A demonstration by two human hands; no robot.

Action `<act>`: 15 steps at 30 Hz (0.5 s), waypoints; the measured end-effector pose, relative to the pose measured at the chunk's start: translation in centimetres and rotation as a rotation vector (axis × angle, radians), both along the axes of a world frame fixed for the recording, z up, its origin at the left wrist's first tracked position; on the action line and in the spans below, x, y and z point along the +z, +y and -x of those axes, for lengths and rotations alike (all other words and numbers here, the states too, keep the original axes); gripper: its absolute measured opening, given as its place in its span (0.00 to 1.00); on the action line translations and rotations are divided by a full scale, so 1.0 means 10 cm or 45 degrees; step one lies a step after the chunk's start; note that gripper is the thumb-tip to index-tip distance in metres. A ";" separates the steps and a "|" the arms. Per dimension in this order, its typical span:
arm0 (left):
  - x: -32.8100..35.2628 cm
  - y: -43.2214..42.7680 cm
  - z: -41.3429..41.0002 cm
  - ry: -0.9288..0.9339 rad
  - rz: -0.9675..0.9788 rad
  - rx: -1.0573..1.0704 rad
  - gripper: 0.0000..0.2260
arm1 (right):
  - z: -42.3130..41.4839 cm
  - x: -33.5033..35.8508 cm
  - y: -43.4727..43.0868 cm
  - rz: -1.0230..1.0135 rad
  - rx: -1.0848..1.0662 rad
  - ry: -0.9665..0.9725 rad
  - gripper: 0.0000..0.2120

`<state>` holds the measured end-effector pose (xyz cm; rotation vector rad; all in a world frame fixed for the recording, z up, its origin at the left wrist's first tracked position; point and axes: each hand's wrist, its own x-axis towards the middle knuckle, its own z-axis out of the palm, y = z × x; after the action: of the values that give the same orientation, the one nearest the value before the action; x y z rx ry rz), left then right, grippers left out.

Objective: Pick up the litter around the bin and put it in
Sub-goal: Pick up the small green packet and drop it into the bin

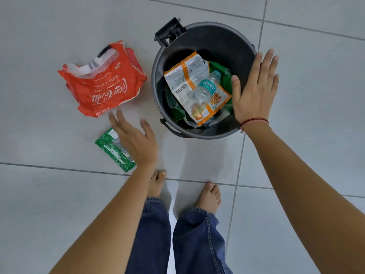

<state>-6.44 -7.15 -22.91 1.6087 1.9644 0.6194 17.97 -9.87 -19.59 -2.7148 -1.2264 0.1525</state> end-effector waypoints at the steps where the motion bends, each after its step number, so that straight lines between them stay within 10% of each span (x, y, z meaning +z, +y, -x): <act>1: -0.18 -0.04 0.15 0.118 0.179 -0.018 0.29 | 0.00 -0.01 0.00 -0.011 0.002 -0.009 0.31; 8: -1.06 -0.18 0.79 0.471 0.986 0.069 0.44 | -0.01 -0.07 -0.02 -0.048 0.007 -0.041 0.32; 15: -1.06 -0.24 0.97 0.367 0.827 0.287 0.27 | -0.01 -0.06 -0.02 -0.047 0.007 -0.017 0.31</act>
<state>-16.13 -9.53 -33.46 1.1202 2.2534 -0.1912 18.08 -10.09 -20.21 -2.6854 -1.2281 0.1120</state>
